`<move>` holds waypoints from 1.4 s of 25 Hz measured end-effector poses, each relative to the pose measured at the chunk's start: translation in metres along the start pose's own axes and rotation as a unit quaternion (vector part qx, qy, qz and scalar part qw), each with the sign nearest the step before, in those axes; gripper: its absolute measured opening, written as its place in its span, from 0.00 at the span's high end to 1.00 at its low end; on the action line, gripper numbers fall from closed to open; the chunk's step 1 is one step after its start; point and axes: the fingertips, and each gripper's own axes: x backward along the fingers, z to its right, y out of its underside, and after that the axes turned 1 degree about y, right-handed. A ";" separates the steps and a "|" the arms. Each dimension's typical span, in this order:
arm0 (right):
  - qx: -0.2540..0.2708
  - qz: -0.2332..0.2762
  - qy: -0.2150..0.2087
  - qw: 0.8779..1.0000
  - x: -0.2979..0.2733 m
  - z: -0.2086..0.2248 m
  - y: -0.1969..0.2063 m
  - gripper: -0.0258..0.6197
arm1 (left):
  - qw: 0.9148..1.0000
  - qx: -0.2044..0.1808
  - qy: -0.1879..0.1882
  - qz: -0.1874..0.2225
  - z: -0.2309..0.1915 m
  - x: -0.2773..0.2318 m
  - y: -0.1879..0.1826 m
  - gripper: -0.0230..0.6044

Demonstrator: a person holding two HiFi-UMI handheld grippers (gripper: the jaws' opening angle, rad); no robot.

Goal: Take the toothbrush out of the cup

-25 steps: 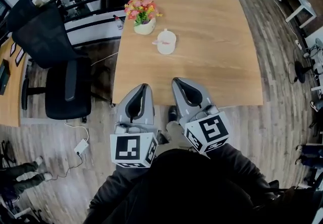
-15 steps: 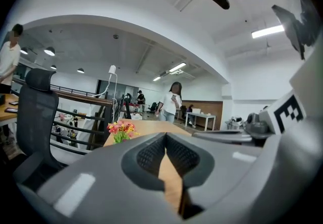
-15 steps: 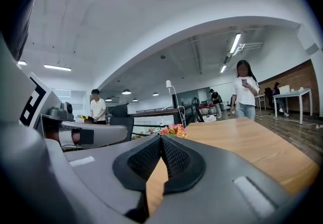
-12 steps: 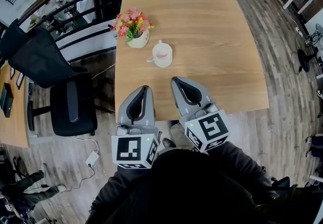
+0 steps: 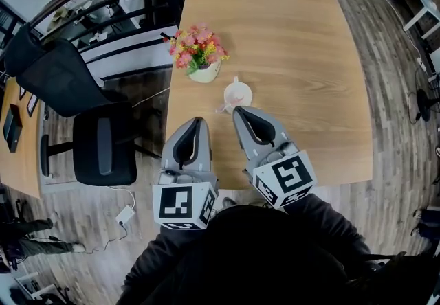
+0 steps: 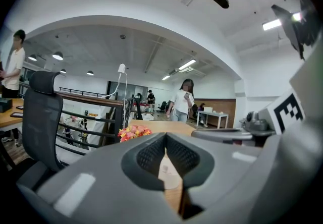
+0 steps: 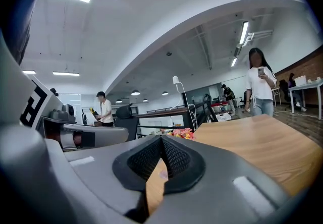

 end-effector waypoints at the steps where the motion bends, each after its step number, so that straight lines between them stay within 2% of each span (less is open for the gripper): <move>1: 0.000 0.000 -0.001 1.000 -0.005 0.004 -0.002 0.96 | 1.000 0.000 -0.001 0.000 -0.001 -0.006 -0.002 0.95; 11: -0.003 0.007 -0.001 1.000 -0.032 0.039 -0.015 0.96 | 1.000 -0.002 -0.002 0.004 -0.004 -0.049 -0.014 0.95; 20: -0.006 0.001 0.021 1.000 -0.051 0.044 -0.012 0.96 | 1.000 0.003 0.010 -0.004 -0.024 -0.066 -0.013 0.95; 29: -0.017 -0.017 0.037 0.999 -0.054 0.051 0.006 0.96 | 0.999 0.015 0.026 -0.020 -0.026 -0.077 0.003 0.95; 35: -0.024 -0.047 0.037 0.998 -0.055 0.057 0.039 0.96 | 0.998 0.028 0.026 -0.039 -0.024 -0.084 0.031 0.95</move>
